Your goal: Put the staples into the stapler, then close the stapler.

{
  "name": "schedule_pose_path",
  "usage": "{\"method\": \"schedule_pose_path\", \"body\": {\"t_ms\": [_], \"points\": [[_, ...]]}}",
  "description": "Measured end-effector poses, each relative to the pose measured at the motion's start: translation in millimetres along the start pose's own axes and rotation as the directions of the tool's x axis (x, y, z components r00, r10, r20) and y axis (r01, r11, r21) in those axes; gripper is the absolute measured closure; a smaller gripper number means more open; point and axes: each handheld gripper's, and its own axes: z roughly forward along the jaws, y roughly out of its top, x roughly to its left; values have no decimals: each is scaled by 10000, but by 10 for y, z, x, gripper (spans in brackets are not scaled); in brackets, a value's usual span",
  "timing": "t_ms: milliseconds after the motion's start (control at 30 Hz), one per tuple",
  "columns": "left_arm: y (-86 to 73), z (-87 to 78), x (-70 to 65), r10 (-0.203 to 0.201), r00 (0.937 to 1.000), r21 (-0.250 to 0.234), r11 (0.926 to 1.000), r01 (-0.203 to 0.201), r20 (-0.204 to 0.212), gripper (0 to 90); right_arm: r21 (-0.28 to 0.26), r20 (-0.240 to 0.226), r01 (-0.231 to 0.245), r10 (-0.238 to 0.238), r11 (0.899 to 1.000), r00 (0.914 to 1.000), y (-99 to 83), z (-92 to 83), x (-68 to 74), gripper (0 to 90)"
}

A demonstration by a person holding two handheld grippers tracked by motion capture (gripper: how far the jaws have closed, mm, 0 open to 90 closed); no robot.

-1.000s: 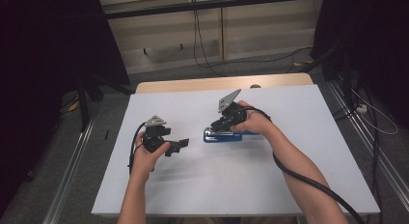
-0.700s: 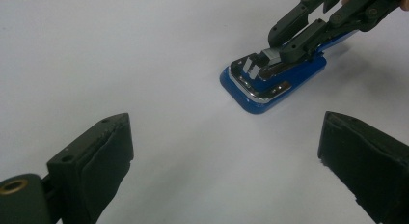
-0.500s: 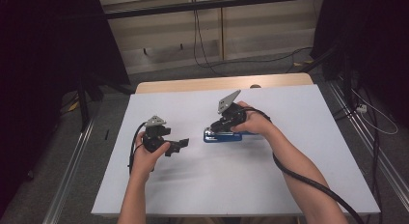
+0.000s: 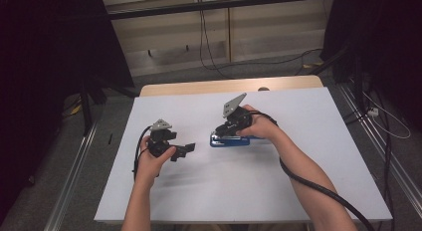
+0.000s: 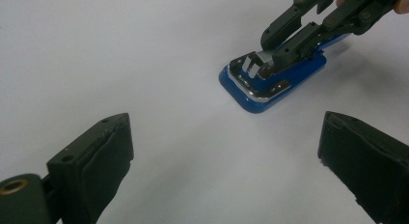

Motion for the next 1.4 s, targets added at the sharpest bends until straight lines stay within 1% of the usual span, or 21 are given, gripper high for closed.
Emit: {"method": "schedule_pose_path", "body": {"t_ms": [133, 167, 200, 233, 300, 333, 367, 433, 467, 500, 567, 600, 700, 900, 967, 1033, 1133, 1200, 1233, 1300, 1400], "points": [[-2, 5, 3, 35, 10000, 35, 10000, -35, 4, 54, 48, 24, -52, 52, 10000, 10000, 5, 1, 4, 783], [-3, 8, 4, 32, 10000, 32, 10000, -32, 8, 54, 51, 32, -34, 34, 10000, 10000, 6, 2, 3, 766], [-3, 9, 4, 21, 10000, 33, 10000, -21, 19, 54, 32, 36, -73, 73, 10000, 10000, 6, 3, 7, 720], [-3, 10, 5, 19, 10000, 26, 10000, -19, 24, 54, -19, 148, -88, 89, 10000, 9999, 8, 4, 15, 684], [-3, 11, 5, 0, 10000, 1, 10000, 0, 34, 54, -108, 118, -74, 75, 9999, 9999, 9, 2, 25, 669], [-2, 13, 4, 2, 10000, -13, 10000, -2, 59, 54, -109, 192, -78, 80, 9999, 9998, 11, -1, 30, 634], [-2, 15, 4, 9, 10000, -17, 10000, -9, 66, 54, -179, 327, -165, 171, 9997, 9993, 13, -12, 35, 603], [-1, 23, 3, 6, 10000, -21, 10000, -5, 69, 54, -308, 367, -290, 301, 9991, 9989, 15, -41, 48, 574], [-2, 28, 4, 26, 10000, -8, 10000, -25, 85, 54, -339, 473, -382, 397, 9987, 9981, 15, -56, 54, 539], [-3, 34, 1, 1, 10000, 18, 10000, -1, 98, 54, -394, 617, -489, 512, 9980, 9968, 14, -72, 60, 507], [-1, 48, -1, 50, 9999, 33, 10000, -50, 126, 54, -612, 689, -841, 882, 9946, 9937, 5, -106, 82, 426], [-1, 54, -6, 6, 9998, 52, 10000, -7, 184, 54, -691, 841, -883, 940, 9937, 9920, -1, -125, 98, 393], [2, 77, -12, 104, 9998, 90, 9999, -106, 163, 54, -853, 1099, -1185, 1276, 9893, 9857, -25, -186, 144, 323], [4, 115, -33, 102, 9996, 64, 9999, -104, 272, 54, -1131, 1676, -1703, 1877, 9789, 9678, -90, -330, 247, 196], [6, 124, -39, 106, 9994, 49, 9999, -107, 325, 54, -1140, 1827, -1876, 2062, 9756, 9613, -119, -367, 290, 179], [9, 131, -44, 103, 9993, 35, 9999, -105, 368, 54, -1067, 2039, -1922, 2107, 9755, 9560, -152, -396, 336, 151], [10, 142, -48, 104, 9993, 4, 9999, -104, 367, 54, -1041, 2322, -2022, 2215, 9738, 9471, -208, -446, 410, 139], [9, 147, -50, 100, 9990, 20, 9999, -101, 426, 54, -1029, 2652, -2034, 2240, 9737, 9378, -253, -490, 473, 137], [11, 147, -51, 64, 9990, 8, 10000, -64, 449, 54, -1109, 2734, -2117, 2346, 9710, 9328, -282, -512, 503, 132], [17, 144, -52, 60, 9990, -112, 9999, -55, 434, 54, -1268, 2851, -2206, 2486, 9671, 9257, -336, -559, 553, 125], [16, 145, -63, 78, 9990, -108, 9999, -74, 442, 54, -1535, 3071, -2399, 2770, 9586, 9105, -405, -638, 607, 119]]}}
